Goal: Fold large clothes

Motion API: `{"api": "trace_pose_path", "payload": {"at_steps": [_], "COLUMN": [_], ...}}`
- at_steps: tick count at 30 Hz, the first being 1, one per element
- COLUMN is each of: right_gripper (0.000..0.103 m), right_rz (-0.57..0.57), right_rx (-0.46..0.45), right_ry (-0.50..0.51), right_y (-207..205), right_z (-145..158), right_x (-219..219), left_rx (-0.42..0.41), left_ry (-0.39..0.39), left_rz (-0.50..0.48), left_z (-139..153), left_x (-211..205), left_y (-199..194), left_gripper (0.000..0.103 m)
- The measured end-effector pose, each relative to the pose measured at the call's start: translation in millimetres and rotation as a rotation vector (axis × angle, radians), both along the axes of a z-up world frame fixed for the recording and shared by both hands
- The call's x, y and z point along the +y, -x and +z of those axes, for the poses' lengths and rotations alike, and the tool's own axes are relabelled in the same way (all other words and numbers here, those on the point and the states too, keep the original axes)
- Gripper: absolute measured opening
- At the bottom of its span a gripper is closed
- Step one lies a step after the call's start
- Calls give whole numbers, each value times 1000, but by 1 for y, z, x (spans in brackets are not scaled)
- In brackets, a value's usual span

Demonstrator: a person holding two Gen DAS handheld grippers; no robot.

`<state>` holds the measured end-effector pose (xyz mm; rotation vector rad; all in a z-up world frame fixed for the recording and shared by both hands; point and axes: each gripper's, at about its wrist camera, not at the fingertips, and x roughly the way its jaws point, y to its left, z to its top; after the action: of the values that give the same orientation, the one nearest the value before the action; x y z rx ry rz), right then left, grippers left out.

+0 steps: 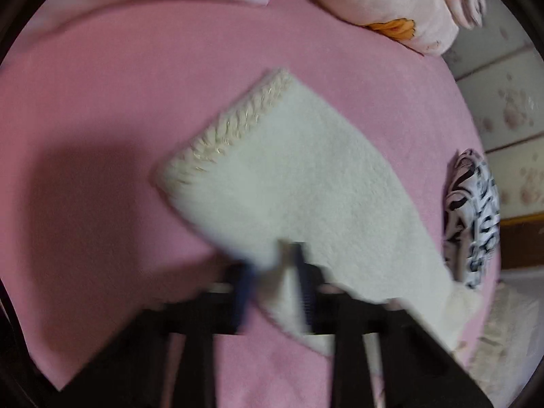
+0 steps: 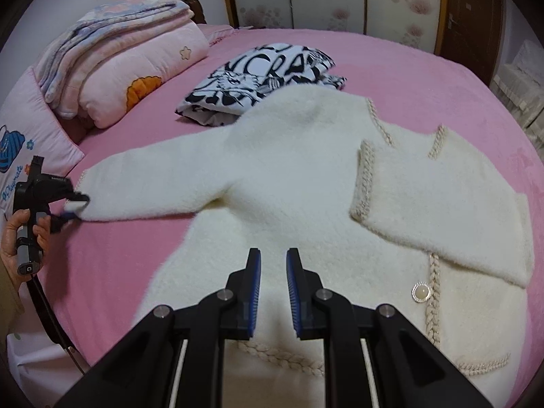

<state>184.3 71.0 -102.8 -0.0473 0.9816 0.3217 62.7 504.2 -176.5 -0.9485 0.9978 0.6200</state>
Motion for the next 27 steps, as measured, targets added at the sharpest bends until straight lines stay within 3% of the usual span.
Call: {"api": "trace_pose_path", "payload": {"at_steps": [4,7,12,15,18,20,23,25,27], "right_gripper": [15,15,15,15,15,15,15,15,15], "right_rz": [-32,-53,-128,-195,-256,-298,-343,-349,-355], "right_rx": [23,22,22,24,18,22,54,77,82], "right_ry": [-18,-29,-81,-123,-142,-142,-139,-144,-146], "right_y": [-2,-1,1,3,9,12,13,13,13], "right_z": [-9,-11,-12,-14,-17,-22,-34,-41,-46], "right_x": [-17,-34,-76,-112,-144,-167,-198,-212,-223], "left_rx": [-40,-120,-320,-414,-439,-413,-288,-186,-123], "left_ry": [-148,-222,-241,-215,-144,-96,-47,-2,20], "left_rz": [-17,-102,-386,-622,-780,-863,-953,-983,-984], "left_z": [34,79,151,168,150,119,67,34,19], "left_x": [-26,-66,-184,-286,-367,-416,-461,-479,-484], "left_y": [-7,-20,-48,-71,-88,-99,-108,-117,-118], "left_gripper": [6,5,5,6,6,7,26,28,28]}}
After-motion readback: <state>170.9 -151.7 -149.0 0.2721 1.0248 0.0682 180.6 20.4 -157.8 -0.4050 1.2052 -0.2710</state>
